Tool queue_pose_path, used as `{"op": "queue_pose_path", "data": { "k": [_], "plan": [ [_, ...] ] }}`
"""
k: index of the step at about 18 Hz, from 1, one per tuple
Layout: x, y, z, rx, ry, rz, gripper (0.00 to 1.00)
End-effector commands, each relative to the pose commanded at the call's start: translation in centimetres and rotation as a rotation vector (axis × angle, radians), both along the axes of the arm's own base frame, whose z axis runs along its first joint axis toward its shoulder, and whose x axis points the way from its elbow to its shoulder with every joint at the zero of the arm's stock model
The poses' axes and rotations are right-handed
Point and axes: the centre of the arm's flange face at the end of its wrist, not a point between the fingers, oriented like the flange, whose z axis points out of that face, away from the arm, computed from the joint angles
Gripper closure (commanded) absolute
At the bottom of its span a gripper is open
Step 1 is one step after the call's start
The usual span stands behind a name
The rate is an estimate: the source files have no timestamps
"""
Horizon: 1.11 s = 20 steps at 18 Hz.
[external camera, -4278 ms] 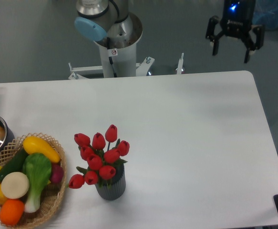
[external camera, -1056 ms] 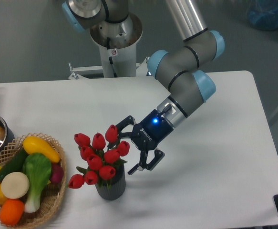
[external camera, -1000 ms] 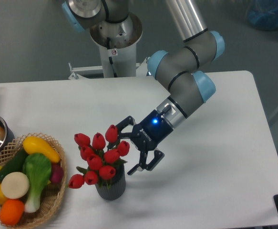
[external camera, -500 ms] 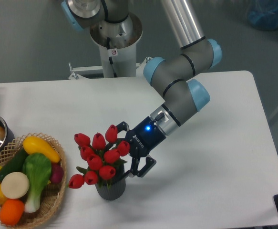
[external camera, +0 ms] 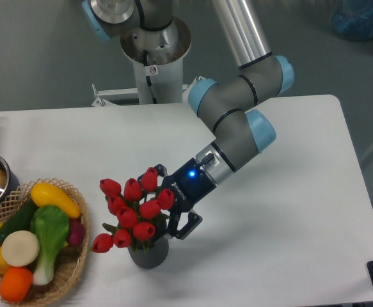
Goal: Pick up the flowers from the vase
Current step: 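Position the open gripper around the tulip stems above the vase, then close the gripper on the tulip stems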
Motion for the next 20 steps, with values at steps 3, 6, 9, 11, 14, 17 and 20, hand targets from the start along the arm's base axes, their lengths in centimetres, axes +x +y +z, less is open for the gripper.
{"op": "queue_pose_path", "data": {
  "k": [3,6,9,11,14,17,20],
  "plan": [
    [0.25,0.18,0.03,0.003,-0.001,-0.005,0.00],
    [0.66,0.47,0.03,0.003,-0.001,-0.013,0.01],
    [0.53,0.45,0.03,0.009,0.005,-0.014,0.15],
    [0.36,0.64,0.65,0.030,0.003,-0.015,0.23],
    [0.22,0.65,0.75,0.036,-0.001,-0.015,0.40],
    [0.06,0.53,0.76,0.037,-0.002,-0.012,0.55],
    [0.00,0.45,0.68,0.035,-0.002,-0.010,0.65]
  ]
}}
